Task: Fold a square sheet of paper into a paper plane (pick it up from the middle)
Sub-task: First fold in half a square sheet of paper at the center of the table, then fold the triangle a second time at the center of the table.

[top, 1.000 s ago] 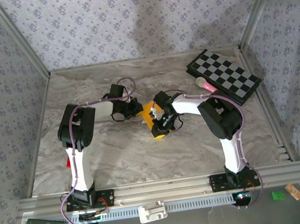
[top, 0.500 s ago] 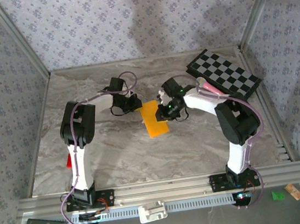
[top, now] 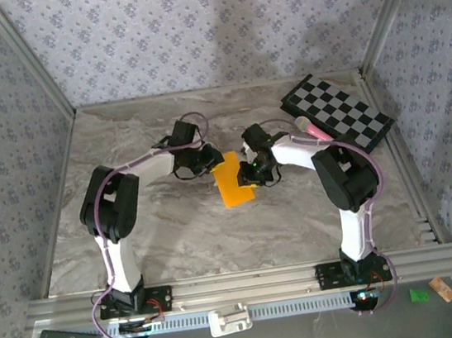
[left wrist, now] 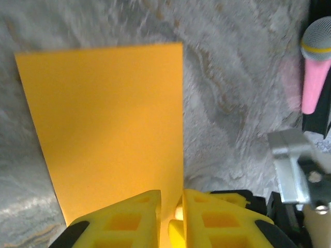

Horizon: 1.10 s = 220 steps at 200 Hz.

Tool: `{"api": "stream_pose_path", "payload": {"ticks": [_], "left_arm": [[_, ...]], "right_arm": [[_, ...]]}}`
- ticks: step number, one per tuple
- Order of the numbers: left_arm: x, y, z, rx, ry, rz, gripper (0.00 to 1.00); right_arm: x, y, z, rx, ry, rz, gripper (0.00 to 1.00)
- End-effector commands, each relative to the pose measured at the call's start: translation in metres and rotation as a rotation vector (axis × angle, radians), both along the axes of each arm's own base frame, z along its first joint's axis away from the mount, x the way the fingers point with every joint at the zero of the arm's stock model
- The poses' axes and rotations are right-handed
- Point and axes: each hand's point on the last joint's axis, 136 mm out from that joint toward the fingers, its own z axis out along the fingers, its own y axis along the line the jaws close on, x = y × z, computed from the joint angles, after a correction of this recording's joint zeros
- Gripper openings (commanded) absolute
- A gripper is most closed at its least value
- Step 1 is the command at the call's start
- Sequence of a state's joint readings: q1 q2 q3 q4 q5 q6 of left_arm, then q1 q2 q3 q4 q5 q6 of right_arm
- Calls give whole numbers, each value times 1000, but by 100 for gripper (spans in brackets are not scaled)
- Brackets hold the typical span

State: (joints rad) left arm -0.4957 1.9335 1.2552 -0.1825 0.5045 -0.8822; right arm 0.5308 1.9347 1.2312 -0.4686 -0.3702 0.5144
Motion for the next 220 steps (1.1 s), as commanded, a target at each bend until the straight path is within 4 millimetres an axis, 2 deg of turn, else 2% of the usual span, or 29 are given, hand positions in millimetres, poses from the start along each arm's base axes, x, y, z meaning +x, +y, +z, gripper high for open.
{"api": "stream_pose_path", "payload": {"ticks": [1,16,36,53,83,87,104,135,186,220], "left_arm": [[-7,-1,-7,-4,52,28,16],[-8,1,-16,20,65,28,15],[-7,2,-21,40,67,17,14],[-7,3,-23,55,71,17,14],[-11,5,-30,52,88,26,13],[-10,5,-31,53,89,25,13],[-10,3,-35,55,97,18,11],[-8,6,-45,78,112,34,9],[-19,20,-72,152,185,71,8],[-26,31,-85,171,241,103,7]], "right_arm": [[0,-6,-8,-45,39,-75,25],[0,-4,-12,-28,60,-112,24],[7,7,-7,49,73,-151,24],[18,14,12,119,29,-159,24],[31,12,50,179,-94,-157,26],[23,7,41,160,-75,-158,27],[19,-3,40,134,-75,-161,29],[4,-18,27,76,-27,-168,35],[-18,-29,14,2,43,-149,38],[-27,-24,11,-8,72,-127,39]]}}
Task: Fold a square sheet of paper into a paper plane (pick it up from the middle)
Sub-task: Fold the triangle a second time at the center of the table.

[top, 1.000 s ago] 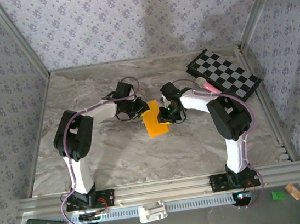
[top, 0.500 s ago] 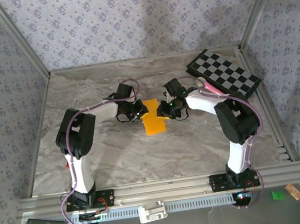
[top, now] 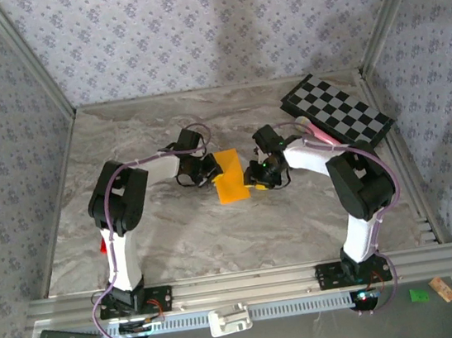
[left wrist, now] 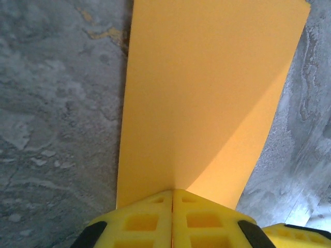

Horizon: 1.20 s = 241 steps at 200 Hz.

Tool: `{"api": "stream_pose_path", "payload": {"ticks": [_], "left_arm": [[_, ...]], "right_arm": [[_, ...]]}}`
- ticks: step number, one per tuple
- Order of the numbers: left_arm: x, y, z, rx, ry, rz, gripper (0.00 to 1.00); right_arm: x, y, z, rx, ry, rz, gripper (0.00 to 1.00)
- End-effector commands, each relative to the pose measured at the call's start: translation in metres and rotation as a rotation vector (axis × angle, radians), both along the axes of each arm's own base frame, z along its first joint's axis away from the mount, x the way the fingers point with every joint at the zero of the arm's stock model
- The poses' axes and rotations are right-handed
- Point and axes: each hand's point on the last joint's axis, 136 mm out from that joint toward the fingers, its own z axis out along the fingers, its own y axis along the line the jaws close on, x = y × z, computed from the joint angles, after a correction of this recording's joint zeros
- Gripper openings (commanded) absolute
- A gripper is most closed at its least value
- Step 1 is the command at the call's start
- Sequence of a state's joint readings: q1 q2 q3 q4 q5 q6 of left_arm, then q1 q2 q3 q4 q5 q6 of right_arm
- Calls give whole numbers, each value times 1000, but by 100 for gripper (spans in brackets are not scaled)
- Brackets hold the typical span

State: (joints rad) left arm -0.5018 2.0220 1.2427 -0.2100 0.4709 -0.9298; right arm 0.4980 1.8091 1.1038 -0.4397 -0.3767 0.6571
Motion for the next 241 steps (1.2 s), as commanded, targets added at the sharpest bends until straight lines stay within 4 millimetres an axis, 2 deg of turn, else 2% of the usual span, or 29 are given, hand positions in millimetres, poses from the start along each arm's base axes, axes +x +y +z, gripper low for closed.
{"api": "stream_pose_path", "payload": {"ticks": [1,54,143,182,241], "left_arm": [[-15,22,-36,95,112,54,7],[-20,26,-44,58,181,78,7],[-23,32,-49,32,222,108,8],[-24,32,-51,33,226,106,8],[-25,32,-53,35,230,104,8]], "right_arm": [[-12,-1,-1,-35,28,32,39],[-15,9,-2,-35,17,111,41],[-15,19,-7,-30,13,148,42],[-17,28,-5,20,19,170,40],[-15,30,-2,72,22,157,36]]}}
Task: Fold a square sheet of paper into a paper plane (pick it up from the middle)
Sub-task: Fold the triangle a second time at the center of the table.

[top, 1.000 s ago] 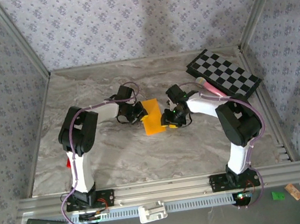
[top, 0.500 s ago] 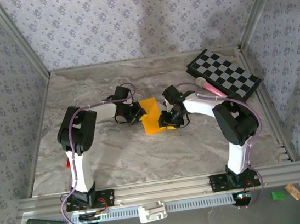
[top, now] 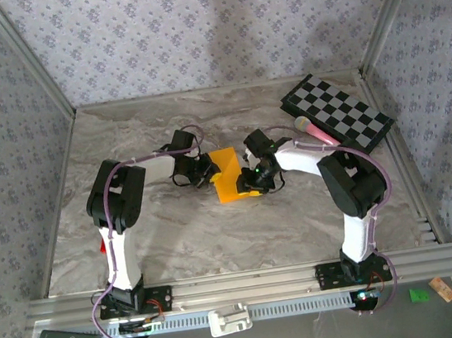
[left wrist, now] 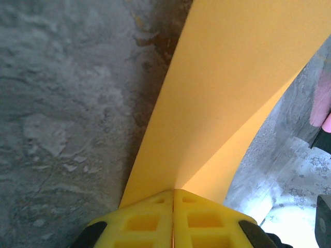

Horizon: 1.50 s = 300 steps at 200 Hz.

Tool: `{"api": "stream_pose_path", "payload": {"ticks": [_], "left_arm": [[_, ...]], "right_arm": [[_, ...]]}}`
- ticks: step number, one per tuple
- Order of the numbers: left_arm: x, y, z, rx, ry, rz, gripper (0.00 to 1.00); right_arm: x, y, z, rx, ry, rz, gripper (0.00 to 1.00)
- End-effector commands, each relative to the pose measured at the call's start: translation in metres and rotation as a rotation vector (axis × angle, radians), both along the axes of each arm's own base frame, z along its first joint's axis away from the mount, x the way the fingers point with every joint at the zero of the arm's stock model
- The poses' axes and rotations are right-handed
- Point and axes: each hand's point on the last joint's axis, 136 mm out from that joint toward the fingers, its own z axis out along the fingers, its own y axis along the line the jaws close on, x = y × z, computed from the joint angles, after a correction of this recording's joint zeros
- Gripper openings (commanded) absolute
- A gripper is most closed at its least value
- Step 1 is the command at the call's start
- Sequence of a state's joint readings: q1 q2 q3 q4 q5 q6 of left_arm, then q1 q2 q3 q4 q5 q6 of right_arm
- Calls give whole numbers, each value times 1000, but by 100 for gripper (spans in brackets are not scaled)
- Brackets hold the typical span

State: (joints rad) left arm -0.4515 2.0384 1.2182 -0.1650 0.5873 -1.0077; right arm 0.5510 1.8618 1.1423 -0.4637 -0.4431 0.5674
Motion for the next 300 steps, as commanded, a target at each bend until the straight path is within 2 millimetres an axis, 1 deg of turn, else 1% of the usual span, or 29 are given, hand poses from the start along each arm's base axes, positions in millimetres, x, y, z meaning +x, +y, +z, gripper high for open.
{"api": "stream_pose_path", "payload": {"ticks": [1,42,82,132,160,169,186,200,215,228,240,255,270,300], "left_arm": [[-26,27,-52,136,142,37,8],[-26,27,-51,135,140,35,8],[-26,27,-51,135,141,35,8],[-26,26,-49,129,138,33,8],[-23,23,-45,118,130,27,8],[-21,21,-41,109,123,24,8],[-13,15,-27,82,96,1,11],[-2,8,-10,51,54,-28,13],[11,1,12,11,-19,-60,17],[22,-2,29,-3,-79,-76,20],[29,0,37,-1,-116,-79,22],[35,5,37,4,-128,-69,22],[39,10,31,2,-124,-56,22],[41,8,20,4,-109,-60,20]], "right_arm": [[2,5,4,44,5,4,36],[8,2,12,103,-18,-38,33],[10,-1,12,120,-11,-63,29],[13,3,16,159,-1,-83,24],[13,-2,14,144,1,-94,20],[13,-4,14,141,4,-98,18],[13,-7,13,129,7,-105,15],[12,-9,13,124,10,-105,12],[11,-11,12,119,18,-106,8],[9,-12,12,115,20,-105,5],[8,-13,13,114,21,-104,3],[8,-14,14,112,20,-106,2],[8,-15,16,114,18,-108,2],[9,-15,19,125,25,-109,1]]}}
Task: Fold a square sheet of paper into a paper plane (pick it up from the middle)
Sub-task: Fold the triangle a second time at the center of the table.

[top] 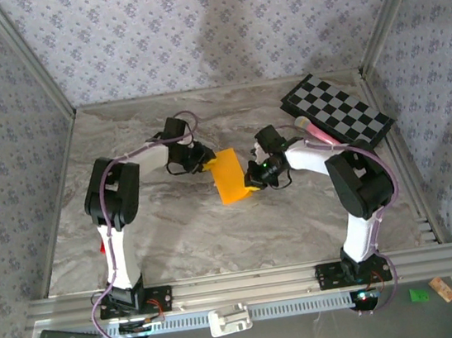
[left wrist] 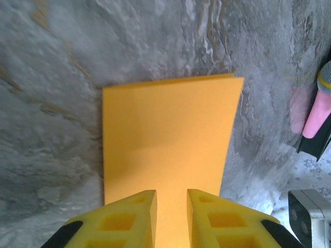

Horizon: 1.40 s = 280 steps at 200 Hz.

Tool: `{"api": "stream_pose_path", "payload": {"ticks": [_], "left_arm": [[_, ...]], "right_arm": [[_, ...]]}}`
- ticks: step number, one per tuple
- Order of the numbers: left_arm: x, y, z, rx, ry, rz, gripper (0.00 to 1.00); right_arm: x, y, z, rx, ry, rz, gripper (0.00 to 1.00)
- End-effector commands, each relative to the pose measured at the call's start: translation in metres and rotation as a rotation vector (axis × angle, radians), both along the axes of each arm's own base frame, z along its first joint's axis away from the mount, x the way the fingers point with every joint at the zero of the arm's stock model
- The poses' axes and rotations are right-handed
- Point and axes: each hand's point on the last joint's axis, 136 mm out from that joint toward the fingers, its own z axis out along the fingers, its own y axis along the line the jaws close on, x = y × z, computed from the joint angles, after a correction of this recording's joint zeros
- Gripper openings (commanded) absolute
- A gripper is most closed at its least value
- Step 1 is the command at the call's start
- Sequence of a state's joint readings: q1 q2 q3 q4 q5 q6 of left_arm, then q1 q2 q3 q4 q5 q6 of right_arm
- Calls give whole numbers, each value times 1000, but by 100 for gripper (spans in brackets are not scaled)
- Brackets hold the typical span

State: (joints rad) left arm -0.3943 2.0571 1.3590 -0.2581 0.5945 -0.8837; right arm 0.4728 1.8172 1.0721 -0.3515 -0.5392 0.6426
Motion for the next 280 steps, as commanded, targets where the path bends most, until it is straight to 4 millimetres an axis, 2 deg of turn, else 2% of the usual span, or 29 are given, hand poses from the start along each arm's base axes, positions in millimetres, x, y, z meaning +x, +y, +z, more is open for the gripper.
{"api": "stream_pose_path", "payload": {"ticks": [1,60,96,131,134,159,203,256,280], "left_arm": [[3,-2,-9,7,-2,-23,20],[-9,7,-44,93,67,-28,14],[-14,8,-52,114,79,-29,14],[-16,8,-56,119,84,-35,13],[-17,8,-57,119,85,-36,13],[-18,7,-57,120,85,-45,13],[-19,7,-58,119,87,-52,13],[-20,5,-56,112,84,-57,13],[-20,5,-56,112,83,-57,13]], "right_arm": [[-5,-5,7,3,14,0,1],[3,13,22,87,5,22,1],[15,24,25,125,-10,19,1],[31,33,18,124,-23,-5,1],[38,38,27,134,-48,-2,1],[46,47,26,114,-72,15,1],[41,57,16,68,-53,52,2],[23,52,6,-15,6,114,2],[22,52,3,-27,13,125,3]]}}
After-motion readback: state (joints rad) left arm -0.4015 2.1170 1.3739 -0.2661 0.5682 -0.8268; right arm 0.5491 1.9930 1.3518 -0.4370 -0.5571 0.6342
